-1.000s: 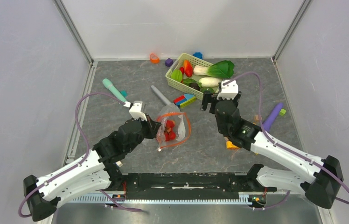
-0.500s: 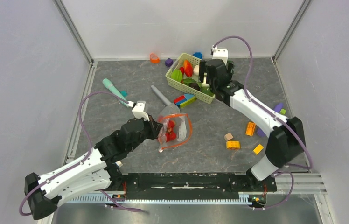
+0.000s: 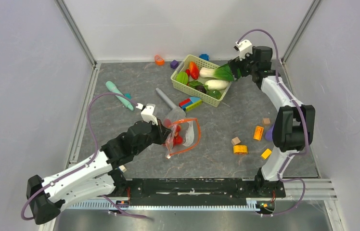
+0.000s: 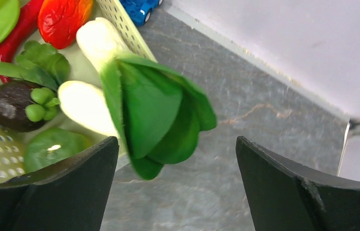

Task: Place the food in the zip-top bag and seal the zipper
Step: Pick up the fake vegetable from the bin.

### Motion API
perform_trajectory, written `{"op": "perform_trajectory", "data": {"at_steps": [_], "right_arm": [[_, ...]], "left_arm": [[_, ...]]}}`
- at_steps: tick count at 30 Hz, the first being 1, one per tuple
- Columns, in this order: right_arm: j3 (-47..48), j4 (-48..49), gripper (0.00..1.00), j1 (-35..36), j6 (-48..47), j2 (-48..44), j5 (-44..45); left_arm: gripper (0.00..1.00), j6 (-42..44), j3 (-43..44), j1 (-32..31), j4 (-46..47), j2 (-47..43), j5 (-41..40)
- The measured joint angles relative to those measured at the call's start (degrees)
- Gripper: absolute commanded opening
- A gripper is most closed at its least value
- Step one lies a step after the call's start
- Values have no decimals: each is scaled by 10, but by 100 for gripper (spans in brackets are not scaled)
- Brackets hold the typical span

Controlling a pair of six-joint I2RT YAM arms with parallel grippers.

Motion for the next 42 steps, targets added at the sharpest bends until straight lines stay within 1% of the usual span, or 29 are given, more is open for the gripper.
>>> {"op": "perform_trajectory", "data": {"at_steps": [4,6,10,14,16,19,21,23,26,30,33,37,42], "right_arm": [[40,10,98,-40,-73,45,-104],[58,10,98,-42,-99,67,-130],[80,10,98,-38,-142,110,-161],[110,9,98,-34,-151,156,-170],[114,9,96,-35,-151,169,-179],[114,8,86,-36,-150,176,-202],[114,8,74,-37,-148,176,-217],[114,8,56,-37,-146,176,-232],[102,13,38,-37,-143,174,-248],[53,35,19,-38,-134,151,-260],[2,50,8,-35,-128,117,-264],[-73,64,1,-32,-118,61,-255],[-162,73,0,-32,-108,-14,-216]], "left_arm": [[2,3,0,0,1,5,5],[2,3,0,0,2,7,4],[2,10,0,0,2,14,4],[2,15,1,0,11,27,4],[2,18,3,0,12,38,4],[2,20,7,0,13,51,4],[2,20,8,0,13,54,4],[2,20,8,0,13,54,4],[2,20,8,0,14,54,4],[2,20,8,0,14,54,4],[2,20,8,0,14,54,4],[2,20,8,0,14,54,4],[2,20,8,0,14,51,4]]}}
